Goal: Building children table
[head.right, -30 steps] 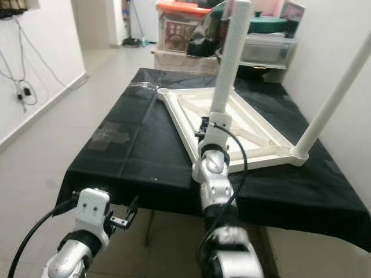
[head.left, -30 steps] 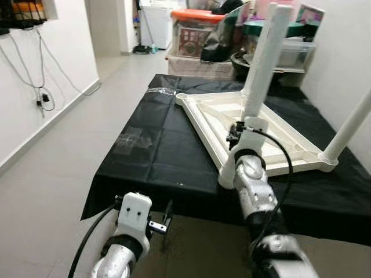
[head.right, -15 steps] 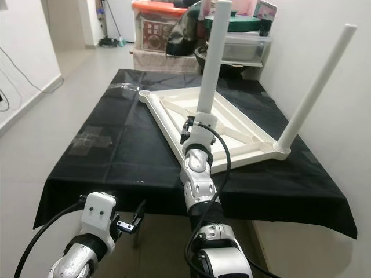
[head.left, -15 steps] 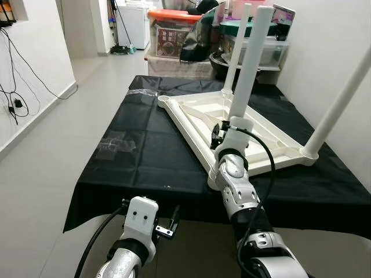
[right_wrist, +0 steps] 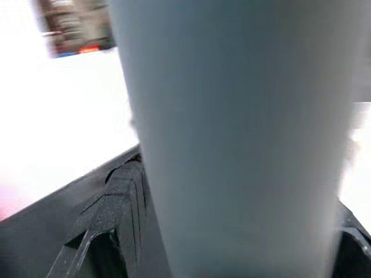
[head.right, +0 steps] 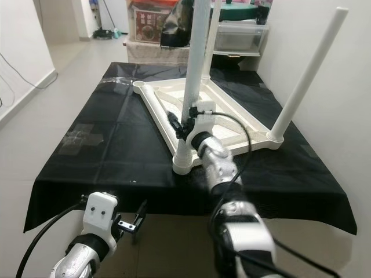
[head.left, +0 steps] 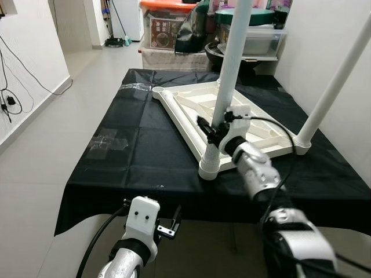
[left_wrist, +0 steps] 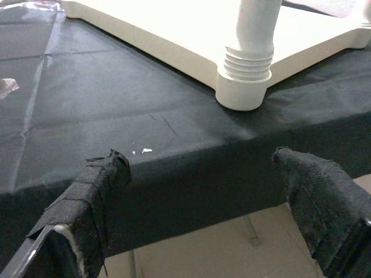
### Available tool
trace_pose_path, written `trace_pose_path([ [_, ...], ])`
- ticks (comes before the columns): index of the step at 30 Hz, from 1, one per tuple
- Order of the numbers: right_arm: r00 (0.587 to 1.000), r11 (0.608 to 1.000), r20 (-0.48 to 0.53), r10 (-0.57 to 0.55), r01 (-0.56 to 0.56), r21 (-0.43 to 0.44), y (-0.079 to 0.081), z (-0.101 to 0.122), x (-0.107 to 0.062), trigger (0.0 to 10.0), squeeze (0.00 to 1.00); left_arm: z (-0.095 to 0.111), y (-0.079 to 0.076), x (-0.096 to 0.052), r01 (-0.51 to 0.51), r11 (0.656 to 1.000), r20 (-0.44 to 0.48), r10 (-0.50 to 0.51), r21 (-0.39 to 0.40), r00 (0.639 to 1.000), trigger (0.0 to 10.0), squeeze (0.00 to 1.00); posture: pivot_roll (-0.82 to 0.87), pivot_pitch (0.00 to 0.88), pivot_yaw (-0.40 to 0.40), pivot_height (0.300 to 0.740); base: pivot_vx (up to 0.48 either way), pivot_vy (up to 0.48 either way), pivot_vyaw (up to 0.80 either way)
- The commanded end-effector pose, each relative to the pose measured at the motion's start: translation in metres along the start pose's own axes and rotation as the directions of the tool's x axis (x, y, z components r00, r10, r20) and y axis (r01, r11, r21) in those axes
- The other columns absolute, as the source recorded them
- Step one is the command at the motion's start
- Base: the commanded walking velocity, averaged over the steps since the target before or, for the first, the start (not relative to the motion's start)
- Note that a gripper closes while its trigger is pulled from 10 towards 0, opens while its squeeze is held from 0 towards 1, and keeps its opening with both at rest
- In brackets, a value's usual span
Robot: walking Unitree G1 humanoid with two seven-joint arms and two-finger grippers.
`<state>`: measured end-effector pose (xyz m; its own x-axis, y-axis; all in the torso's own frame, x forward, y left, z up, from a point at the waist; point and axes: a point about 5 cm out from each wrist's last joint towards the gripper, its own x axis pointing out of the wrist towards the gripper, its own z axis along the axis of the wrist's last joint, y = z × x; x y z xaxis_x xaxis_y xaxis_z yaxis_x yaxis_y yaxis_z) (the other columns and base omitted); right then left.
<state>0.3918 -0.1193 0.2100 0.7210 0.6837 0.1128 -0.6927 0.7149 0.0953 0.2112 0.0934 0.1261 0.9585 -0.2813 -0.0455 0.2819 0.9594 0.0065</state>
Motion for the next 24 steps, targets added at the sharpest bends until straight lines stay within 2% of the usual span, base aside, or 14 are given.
trace_pose_path([
  [1, 0.971, 0.975, -0.081, 0.224, -0.224, 0.005, 0.021, -0.007, 0.012, 10.0, 0.00, 0.000, -0.001, 0.000, 0.007, 1.000, -0.001, -0.007, -0.003, 1.000, 10.0, 0.00, 0.10, 0.052, -0.077, 0.740, 0.000, 0.000, 0.00],
  [5, 0.935, 0.943, -0.131, 0.329, -0.332, -0.006, 0.030, -0.005, 0.019, 10.0, 0.00, 0.000, -0.002, -0.001, 0.007, 1.000, 0.001, -0.007, -0.003, 1.000, 10.0, 0.00, 0.11, 0.055, -0.082, 0.740, 0.000, 0.000, 0.00],
  [12, 0.908, 0.919, -0.155, 0.389, -0.393, 0.003, 0.034, -0.005, 0.022, 10.0, 0.00, 0.002, -0.002, -0.002, 0.005, 1.000, 0.013, -0.005, -0.006, 1.000, 10.0, 0.00, 0.11, 0.050, -0.086, 0.740, 0.000, 0.000, 0.00],
  [13, 0.930, 0.939, -0.139, 0.339, -0.345, -0.019, 0.033, -0.002, 0.028, 0.0, 0.00, 0.002, -0.002, -0.003, 0.014, 1.000, 0.019, -0.014, 0.009, 1.000, 10.0, 0.00, 0.12, 0.028, -0.089, 0.740, 0.000, 0.000, 0.00],
  [15, 0.943, 0.949, -0.127, 0.309, -0.315, -0.029, 0.033, 0.001, 0.030, 0.0, 0.00, 0.002, -0.003, -0.004, 0.020, 1.000, 0.023, -0.021, 0.020, 1.000, 10.0, 0.00, 0.12, 0.028, -0.089, 0.740, 0.000, 0.000, 0.00],
  [18, 0.987, 0.987, -0.050, 0.155, -0.157, -0.038, 0.022, 0.008, 0.031, 0.0, 0.00, 0.001, -0.004, -0.005, 0.027, 0.999, 0.020, -0.027, 0.022, 0.999, 10.0, 0.00, 0.11, 0.018, -0.082, 0.740, 0.000, 0.000, 0.00],
  [20, 0.991, 0.991, -0.037, 0.131, -0.132, -0.034, 0.020, 0.008, 0.030, 0.0, 0.00, 0.000, -0.004, -0.004, 0.028, 0.999, 0.019, -0.028, 0.021, 0.999, 10.0, 0.00, 0.11, 0.018, -0.082, 0.740, 0.000, 0.000, 0.00],
  [22, 0.998, 0.997, -0.018, 0.061, -0.062, -0.037, 0.014, 0.006, 0.027, 0.0, 0.00, 0.000, -0.004, -0.004, 0.030, 0.999, 0.018, -0.031, 0.020, 0.999, 10.0, 0.00, 0.11, 0.022, -0.083, 0.740, 0.000, 0.000, 0.00],
  [23, 1.000, 1.000, -0.007, -0.014, 0.014, -0.024, 0.009, 0.004, 0.025, 0.0, 0.00, 0.000, -0.004, -0.003, 0.031, 0.999, 0.017, -0.031, 0.019, 0.999, 10.0, 0.00, 0.11, 0.026, -0.083, 0.740, 0.000, 0.000, 0.00],
  [24, 1.000, 1.000, -0.007, -0.014, 0.014, -0.024, 0.009, 0.004, 0.025, 0.0, 0.00, 0.000, -0.004, -0.003, 0.031, 0.999, 0.017, -0.031, 0.019, 0.999, 10.0, 0.00, 0.11, 0.026, -0.083, 0.740, 0.000, 0.000, 0.00],
])
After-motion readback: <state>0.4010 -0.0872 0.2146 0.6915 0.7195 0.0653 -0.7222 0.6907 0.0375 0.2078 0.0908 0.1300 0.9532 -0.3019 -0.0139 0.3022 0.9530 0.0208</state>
